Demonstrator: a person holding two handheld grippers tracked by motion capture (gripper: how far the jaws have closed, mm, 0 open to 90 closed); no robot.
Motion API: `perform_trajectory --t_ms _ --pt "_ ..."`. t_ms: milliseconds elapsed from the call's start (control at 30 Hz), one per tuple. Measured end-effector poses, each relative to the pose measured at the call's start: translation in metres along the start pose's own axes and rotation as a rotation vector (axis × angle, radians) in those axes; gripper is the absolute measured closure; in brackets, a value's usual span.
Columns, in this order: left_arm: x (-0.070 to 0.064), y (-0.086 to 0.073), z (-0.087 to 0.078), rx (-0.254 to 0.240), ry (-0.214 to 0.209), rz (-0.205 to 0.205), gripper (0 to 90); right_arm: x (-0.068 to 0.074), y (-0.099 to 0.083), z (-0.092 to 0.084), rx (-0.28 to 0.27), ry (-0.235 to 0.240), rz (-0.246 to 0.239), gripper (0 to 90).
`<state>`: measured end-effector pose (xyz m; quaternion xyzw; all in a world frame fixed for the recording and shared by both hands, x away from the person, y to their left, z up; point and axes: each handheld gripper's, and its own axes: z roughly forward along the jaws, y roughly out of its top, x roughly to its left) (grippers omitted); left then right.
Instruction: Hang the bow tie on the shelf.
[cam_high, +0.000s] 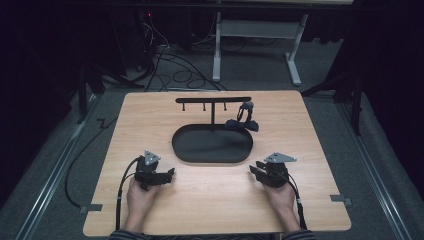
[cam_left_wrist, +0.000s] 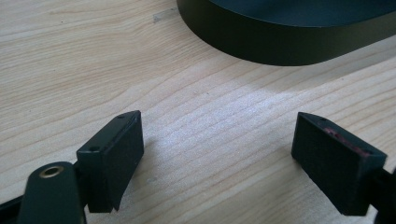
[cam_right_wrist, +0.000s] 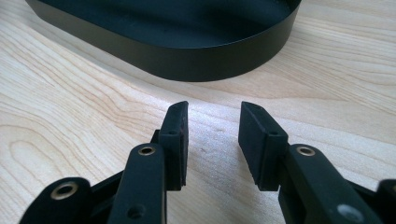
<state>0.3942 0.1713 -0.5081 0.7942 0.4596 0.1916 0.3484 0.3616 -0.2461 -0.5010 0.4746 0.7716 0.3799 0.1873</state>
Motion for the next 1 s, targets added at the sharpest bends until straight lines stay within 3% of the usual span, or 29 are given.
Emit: perform_trajectory --t_ms 333,467,667,1000 --pt "0.0 0.0 0.0 0.0 0.0 0.0 17.2 0.0039 0.0011 0.0033 0.041 -0.032 -0.027 58.5" --pt "-0.0002 -0.0001 0.0001 -0.001 0.0 0.0 17.1 0.0097 0.001 0.0043 0.048 -0.07 -0.077 50.0" --pt "-0.0003 -0.0001 0.0001 -0.001 0.0 0.0 17.1 0.0082 0.0012 0.0046 0.055 -0.07 -0.053 43.7" --pt "-0.0003 0.0 -0.0001 0.001 0.0 0.002 17.1 0.0076 0.0012 0.0047 0.054 -0.064 -0.049 43.7"
